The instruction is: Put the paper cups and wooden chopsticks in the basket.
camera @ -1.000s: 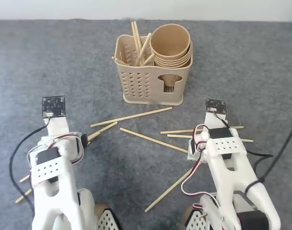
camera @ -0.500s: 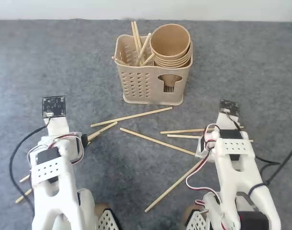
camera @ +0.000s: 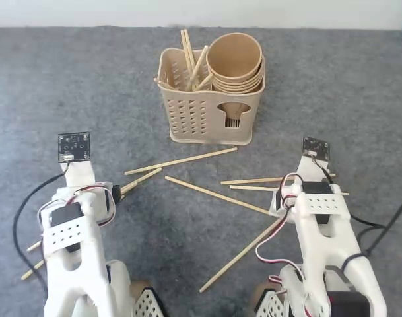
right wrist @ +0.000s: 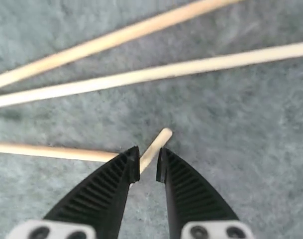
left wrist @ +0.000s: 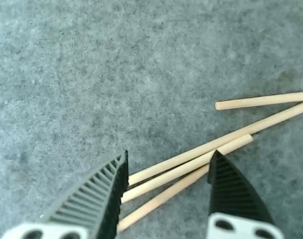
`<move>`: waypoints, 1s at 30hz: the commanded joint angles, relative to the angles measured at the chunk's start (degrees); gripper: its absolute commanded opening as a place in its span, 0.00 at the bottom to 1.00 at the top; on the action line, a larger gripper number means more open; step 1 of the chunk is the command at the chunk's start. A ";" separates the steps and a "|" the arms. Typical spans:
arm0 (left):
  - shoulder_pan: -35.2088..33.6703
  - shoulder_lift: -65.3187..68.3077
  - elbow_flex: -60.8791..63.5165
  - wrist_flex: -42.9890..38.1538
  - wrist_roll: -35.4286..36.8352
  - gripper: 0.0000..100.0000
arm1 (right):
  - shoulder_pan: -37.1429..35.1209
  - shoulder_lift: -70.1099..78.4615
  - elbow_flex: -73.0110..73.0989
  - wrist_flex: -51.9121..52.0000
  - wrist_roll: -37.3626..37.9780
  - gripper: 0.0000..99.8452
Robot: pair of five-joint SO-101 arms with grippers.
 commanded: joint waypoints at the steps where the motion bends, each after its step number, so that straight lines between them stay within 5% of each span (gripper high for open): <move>1: 0.26 -1.32 -0.31 -1.05 -0.62 0.25 | 0.57 1.89 -1.23 -2.42 0.62 0.08; 13: 0.26 -1.32 -0.31 -1.05 -0.62 0.25 | 0.84 13.93 -10.02 -0.13 -0.88 0.01; 30: 0.26 -1.32 -0.31 -1.05 -0.62 0.25 | -0.84 -35.65 -25.76 10.24 3.69 0.01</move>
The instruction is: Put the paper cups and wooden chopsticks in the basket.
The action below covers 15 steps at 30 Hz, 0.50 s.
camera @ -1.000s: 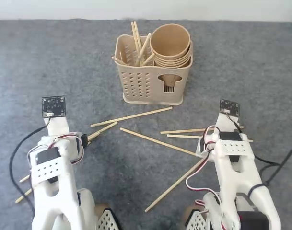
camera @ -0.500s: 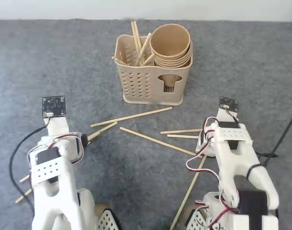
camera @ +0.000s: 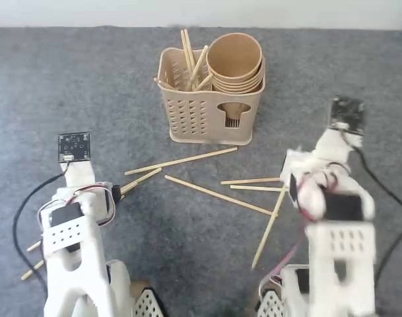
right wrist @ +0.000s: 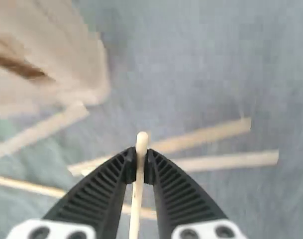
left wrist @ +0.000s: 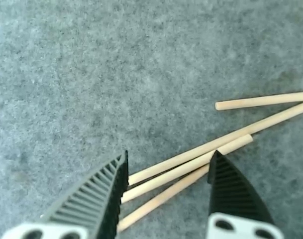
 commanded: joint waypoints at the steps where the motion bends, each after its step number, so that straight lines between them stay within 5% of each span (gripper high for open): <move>1: 0.35 -1.32 -0.31 -1.05 -0.62 0.25 | -2.15 -11.74 -10.37 -0.48 1.49 0.01; 5: 0.35 -1.32 -0.31 -1.05 -0.62 0.25 | -5.67 -12.26 -17.67 -6.11 1.14 0.01; 15: 0.35 -1.32 -0.31 -1.05 -0.62 0.25 | -15.43 -10.51 -18.99 -40.84 1.49 0.01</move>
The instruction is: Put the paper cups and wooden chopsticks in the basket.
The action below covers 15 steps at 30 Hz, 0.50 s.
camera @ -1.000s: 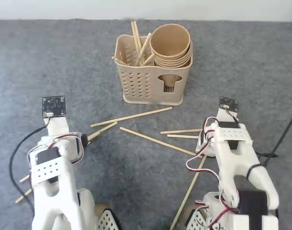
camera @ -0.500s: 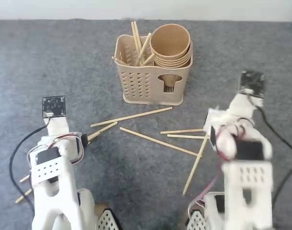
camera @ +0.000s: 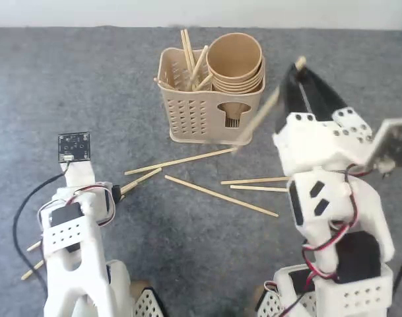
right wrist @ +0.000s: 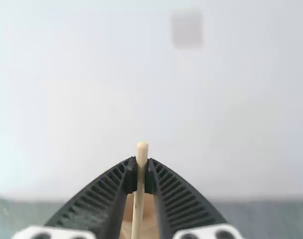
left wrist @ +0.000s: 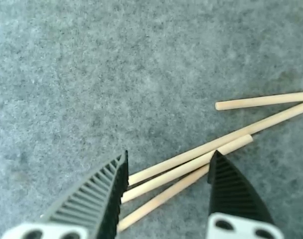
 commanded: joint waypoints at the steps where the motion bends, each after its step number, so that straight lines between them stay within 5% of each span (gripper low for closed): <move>1: 0.35 -1.32 -0.31 -1.14 -0.62 0.25 | -5.32 1.63 -3.16 -16.40 1.14 0.01; 9: 0.35 -1.32 -0.31 -1.23 -0.62 0.25 | -11.03 17.80 -4.57 -40.84 13.19 0.01; 15: 0.44 -1.32 -0.31 -1.41 -0.62 0.25 | -12.53 29.58 -12.31 -43.12 14.24 0.01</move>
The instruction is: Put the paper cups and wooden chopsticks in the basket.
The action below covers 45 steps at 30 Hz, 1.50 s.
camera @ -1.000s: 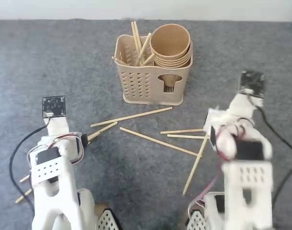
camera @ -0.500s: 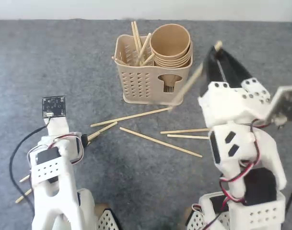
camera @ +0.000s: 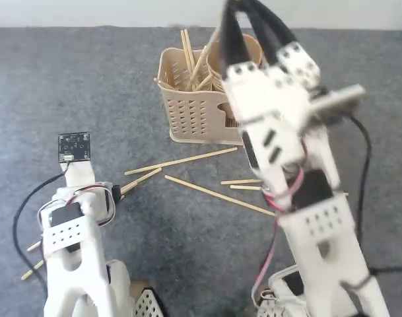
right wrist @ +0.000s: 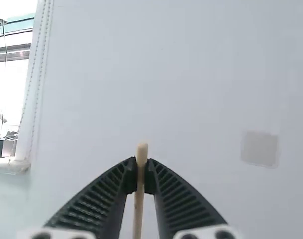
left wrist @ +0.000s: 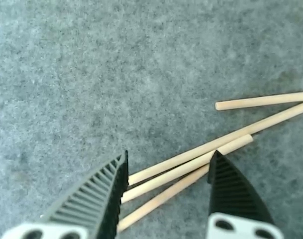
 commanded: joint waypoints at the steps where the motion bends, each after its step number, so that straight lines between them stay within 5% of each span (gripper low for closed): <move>1: 0.44 -1.32 -0.31 -1.41 -0.62 0.25 | -0.66 7.16 -8.18 -2.07 1.14 0.01; 8: 0.44 -1.32 -0.31 -1.41 -0.62 0.25 | -0.66 14.29 -9.76 -1.19 1.14 0.02; 13: 0.44 -1.32 -0.31 -1.41 -0.62 0.25 | -1.80 15.60 -11.08 8.75 -0.79 0.16; 17: 0.44 -1.32 -0.31 -1.41 -0.62 0.25 | -3.21 15.52 -15.38 16.40 -2.20 0.15; 31: 0.44 -1.32 -0.31 -1.32 -0.70 0.25 | -2.59 -0.13 -31.03 75.91 -17.32 0.07; 37: 0.62 -1.32 -0.57 -0.18 -4.40 0.25 | 5.85 -6.55 -28.66 94.73 -18.90 0.07; 41: 0.70 -1.23 -1.54 3.16 -6.59 0.25 | 15.08 -11.65 -18.73 96.57 -18.73 0.07; 45: 0.62 -1.23 -4.09 12.22 -16.62 0.25 | 22.20 -17.89 -3.43 94.29 -18.20 0.07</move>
